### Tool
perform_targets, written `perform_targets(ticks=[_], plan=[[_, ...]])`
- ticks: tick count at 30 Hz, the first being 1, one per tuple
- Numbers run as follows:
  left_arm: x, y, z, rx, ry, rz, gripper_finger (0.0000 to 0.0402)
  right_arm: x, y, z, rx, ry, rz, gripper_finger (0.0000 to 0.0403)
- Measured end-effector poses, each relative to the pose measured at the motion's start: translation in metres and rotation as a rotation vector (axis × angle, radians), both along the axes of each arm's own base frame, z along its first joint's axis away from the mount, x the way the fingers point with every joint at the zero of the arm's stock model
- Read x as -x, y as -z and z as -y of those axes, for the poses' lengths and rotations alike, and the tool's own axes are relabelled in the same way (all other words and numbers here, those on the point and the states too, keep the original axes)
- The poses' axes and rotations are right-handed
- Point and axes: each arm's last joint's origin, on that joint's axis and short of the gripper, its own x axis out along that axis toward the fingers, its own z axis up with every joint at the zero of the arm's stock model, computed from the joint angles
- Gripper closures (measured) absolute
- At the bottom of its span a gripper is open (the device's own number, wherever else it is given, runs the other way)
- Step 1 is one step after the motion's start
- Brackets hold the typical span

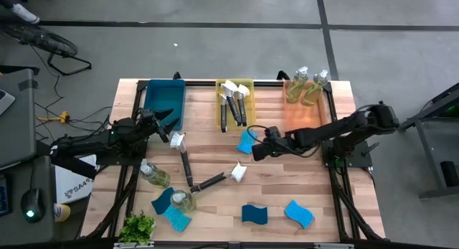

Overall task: Pick & Place Kitchen Sink Supplies
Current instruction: Put the blue dishwashing sponge into the blue bin

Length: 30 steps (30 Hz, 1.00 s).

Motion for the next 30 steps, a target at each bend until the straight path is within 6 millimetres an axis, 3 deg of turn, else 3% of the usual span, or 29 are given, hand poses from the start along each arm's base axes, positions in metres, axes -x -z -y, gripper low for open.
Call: perform_targets(ticks=[7,16,30], plan=[[0.000,0.000,0.000,0.000,0.000,0.000,0.0121,-0.021,0.019,0.007,-0.069,0.062,-0.022,0.0158],[0.000,0.000,0.000,0.000,0.000,0.000,0.0121,-0.040,0.026,0.018,-0.116,0.122,-0.024,0.0160],[0.000,0.000,0.000,0.000,0.000,0.000,0.0121,-0.048,0.040,0.024,-0.184,0.162,-0.053,0.0233]])
